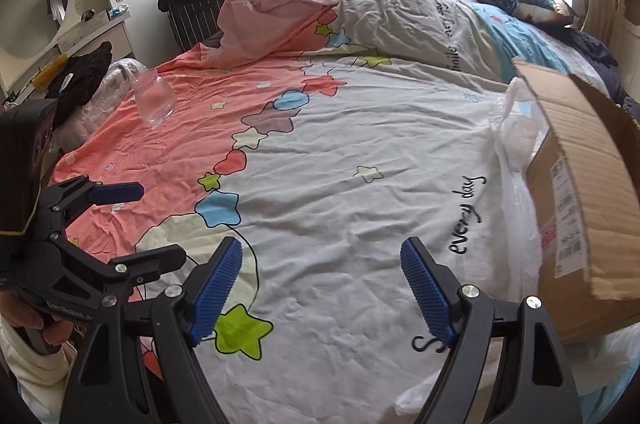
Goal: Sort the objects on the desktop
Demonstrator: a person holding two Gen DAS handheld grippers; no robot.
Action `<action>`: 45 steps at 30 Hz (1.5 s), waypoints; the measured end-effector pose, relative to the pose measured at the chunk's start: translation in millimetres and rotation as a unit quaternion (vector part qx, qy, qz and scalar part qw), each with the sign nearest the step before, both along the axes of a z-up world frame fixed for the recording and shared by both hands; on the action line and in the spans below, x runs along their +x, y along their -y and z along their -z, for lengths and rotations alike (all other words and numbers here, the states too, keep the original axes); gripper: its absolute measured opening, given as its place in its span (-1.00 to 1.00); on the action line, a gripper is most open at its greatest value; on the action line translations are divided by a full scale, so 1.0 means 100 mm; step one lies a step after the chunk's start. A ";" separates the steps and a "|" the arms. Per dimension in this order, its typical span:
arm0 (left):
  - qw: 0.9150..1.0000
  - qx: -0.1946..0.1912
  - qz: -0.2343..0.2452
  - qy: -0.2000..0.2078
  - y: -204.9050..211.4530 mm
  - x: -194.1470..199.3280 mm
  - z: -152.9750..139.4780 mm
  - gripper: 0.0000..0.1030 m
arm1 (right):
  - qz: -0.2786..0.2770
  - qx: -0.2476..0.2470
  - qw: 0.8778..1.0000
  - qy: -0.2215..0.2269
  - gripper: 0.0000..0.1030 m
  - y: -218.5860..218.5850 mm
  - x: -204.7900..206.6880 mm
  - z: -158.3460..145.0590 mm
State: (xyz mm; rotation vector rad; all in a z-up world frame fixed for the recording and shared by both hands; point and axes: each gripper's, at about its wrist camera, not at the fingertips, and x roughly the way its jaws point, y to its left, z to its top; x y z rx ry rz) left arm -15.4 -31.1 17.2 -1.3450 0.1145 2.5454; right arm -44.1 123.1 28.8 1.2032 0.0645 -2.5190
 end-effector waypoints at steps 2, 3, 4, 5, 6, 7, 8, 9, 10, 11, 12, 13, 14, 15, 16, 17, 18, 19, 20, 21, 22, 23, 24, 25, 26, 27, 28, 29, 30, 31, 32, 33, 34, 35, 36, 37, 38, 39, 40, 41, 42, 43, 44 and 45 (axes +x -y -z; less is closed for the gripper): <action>1.000 -0.003 -0.018 -0.013 0.10 0.01 0.02 1.00 | 0.007 -0.007 1.000 0.000 0.53 0.04 -0.03 0.04; 1.000 0.000 -0.025 -0.015 0.15 0.00 0.03 1.00 | 0.008 -0.010 1.000 0.001 0.53 0.07 -0.05 0.06; 0.999 0.011 -0.030 -0.012 0.20 -0.01 0.05 1.00 | 0.010 -0.014 1.000 0.002 0.53 0.10 -0.06 0.08; 0.999 0.019 -0.034 -0.007 0.25 -0.02 0.07 1.00 | 0.010 -0.015 1.000 0.003 0.53 0.13 -0.08 0.10; 0.999 0.026 -0.042 -0.003 0.30 -0.04 0.09 1.00 | 0.010 -0.012 1.000 0.003 0.53 0.17 -0.10 0.12; 0.998 0.032 -0.054 -0.002 0.35 -0.06 0.11 1.00 | 0.010 -0.009 1.000 0.002 0.53 0.20 -0.11 0.14; 0.997 0.036 -0.065 -0.003 0.40 -0.07 0.13 1.00 | 0.011 -0.006 1.000 0.000 0.53 0.24 -0.12 0.16; 0.996 0.042 -0.076 -0.002 0.46 -0.10 0.16 1.00 | 0.011 -0.005 1.000 0.000 0.53 0.26 -0.13 0.18; 0.996 0.047 -0.081 0.005 0.49 -0.13 0.20 1.00 | 0.010 -0.006 1.000 0.001 0.53 0.28 -0.14 0.20; 0.995 0.048 -0.091 0.015 0.54 -0.17 0.25 1.00 | 0.011 -0.007 1.000 0.002 0.53 0.29 -0.16 0.22; 0.994 0.046 -0.102 0.019 0.57 -0.20 0.30 1.00 | 0.014 -0.009 1.000 0.003 0.53 0.30 -0.17 0.24; 0.992 0.043 -0.113 0.022 0.61 -0.22 0.35 1.00 | 0.016 -0.010 1.000 0.003 0.53 0.30 -0.19 0.26; 0.991 0.046 -0.121 0.025 0.64 -0.24 0.39 1.00 | 0.019 -0.012 1.000 0.004 0.53 0.31 -0.20 0.28; 0.990 0.056 -0.127 0.029 0.67 -0.26 0.42 1.00 | 0.021 -0.014 1.000 0.004 0.53 0.31 -0.21 0.30; 0.988 0.067 -0.132 0.034 0.71 -0.27 0.45 1.00 | 0.023 -0.016 1.000 0.005 0.53 0.31 -0.23 0.33; 0.987 0.078 -0.136 0.037 0.73 -0.28 0.48 1.00 | 0.024 -0.017 1.000 0.008 0.53 0.32 -0.25 0.36; 0.985 0.089 -0.140 0.040 0.76 -0.29 0.51 1.00 | 0.026 -0.018 0.999 0.010 0.53 0.33 -0.27 0.39; 0.985 0.093 -0.142 0.040 0.77 -0.30 0.53 1.00 | 0.029 -0.018 0.999 0.011 0.53 0.33 -0.29 0.42; 0.985 0.092 -0.143 0.039 0.77 -0.30 0.55 1.00 | 0.030 -0.019 0.999 0.012 0.53 0.34 -0.31 0.45; 0.985 0.089 -0.143 0.039 0.76 -0.30 0.56 1.00 | 0.031 -0.019 0.999 0.013 0.53 0.35 -0.33 0.47; 0.985 0.081 -0.145 0.037 0.75 -0.30 0.58 1.00 | 0.030 -0.019 0.999 0.015 0.53 0.36 -0.35 0.50; 0.986 0.071 -0.145 0.034 0.74 -0.30 0.59 1.00 | 0.028 -0.019 0.999 0.017 0.53 0.38 -0.37 0.52; 0.987 0.061 -0.145 0.030 0.72 -0.29 0.59 1.00 | 0.028 -0.017 0.999 0.018 0.53 0.39 -0.38 0.55; 0.988 0.051 -0.145 0.026 0.71 -0.28 0.60 1.00 | 0.029 -0.015 0.999 0.017 0.53 0.41 -0.39 0.57; 0.988 0.049 -0.143 0.024 0.70 -0.28 0.61 1.00 | 0.029 -0.014 0.999 0.018 0.53 0.42 -0.40 0.59; 0.989 0.049 -0.141 0.022 0.69 -0.28 0.63 1.00 | 0.029 -0.015 0.999 0.018 0.53 0.43 -0.42 0.61; 0.989 0.052 -0.138 0.021 0.68 -0.28 0.64 1.00 | 0.029 -0.013 0.999 0.018 0.53 0.44 -0.43 0.62; 0.989 0.054 -0.136 0.021 0.68 -0.29 0.65 1.00 | 0.029 -0.009 0.999 0.017 0.53 0.45 -0.44 0.64; 0.989 0.057 -0.135 0.018 0.67 -0.28 0.66 1.00 | 0.029 -0.006 0.999 0.016 0.53 0.46 -0.44 0.66; 0.989 0.062 -0.136 0.015 0.67 -0.28 0.67 1.00 | 0.030 -0.003 0.999 0.015 0.53 0.47 -0.45 0.68; 0.988 0.067 -0.136 0.011 0.67 -0.28 0.69 1.00 | 0.032 -0.001 0.999 0.014 0.53 0.47 -0.46 0.69; 0.988 0.075 -0.135 0.011 0.67 -0.28 0.70 1.00 | 0.035 0.000 0.999 0.011 0.53 0.47 -0.46 0.70; 0.987 0.084 -0.134 0.012 0.67 -0.29 0.72 1.00 | 0.039 0.001 0.999 0.009 0.53 0.46 -0.46 0.71; 0.987 0.092 -0.133 0.012 0.67 -0.30 0.73 1.00 | 0.043 0.001 0.999 0.006 0.53 0.46 -0.46 0.71; 0.986 0.098 -0.135 0.009 0.67 -0.30 0.74 1.00 | 0.046 0.002 0.999 0.003 0.53 0.45 -0.46 0.72; 0.985 0.100 -0.138 0.003 0.65 -0.30 0.73 1.00 | 0.047 0.003 0.999 0.000 0.53 0.45 -0.45 0.72; 0.985 0.101 -0.139 -0.004 0.65 -0.29 0.73 1.00 | 0.049 0.003 0.999 -0.002 0.53 0.44 -0.45 0.73; 0.985 0.101 -0.142 -0.008 0.64 -0.29 0.73 1.00 | 0.052 0.002 0.999 -0.004 0.53 0.44 -0.45 0.73; 0.984 0.101 -0.144 -0.012 0.63 -0.29 0.72 1.00 | 0.055 -0.001 0.998 -0.005 0.53 0.43 -0.45 0.73; 0.984 0.102 -0.145 -0.015 0.62 -0.29 0.72 1.00 | 0.058 -0.003 0.998 -0.008 0.53 0.42 -0.45 0.74; 0.984 0.104 -0.145 -0.017 0.62 -0.29 0.72 1.00 | 0.060 -0.003 0.998 -0.010 0.53 0.42 -0.45 0.74; 0.983 0.106 -0.146 -0.018 0.61 -0.29 0.71 1.00 | 0.061 -0.001 0.998 -0.011 0.53 0.42 -0.45 0.75; 0.983 0.107 -0.146 -0.017 0.61 -0.30 0.72 1.00 | 0.061 -0.001 0.998 -0.010 0.53 0.42 -0.45 0.75; 0.983 0.106 -0.147 -0.019 0.60 -0.30 0.72 1.00 | 0.060 -0.003 0.998 -0.008 0.53 0.43 -0.46 0.76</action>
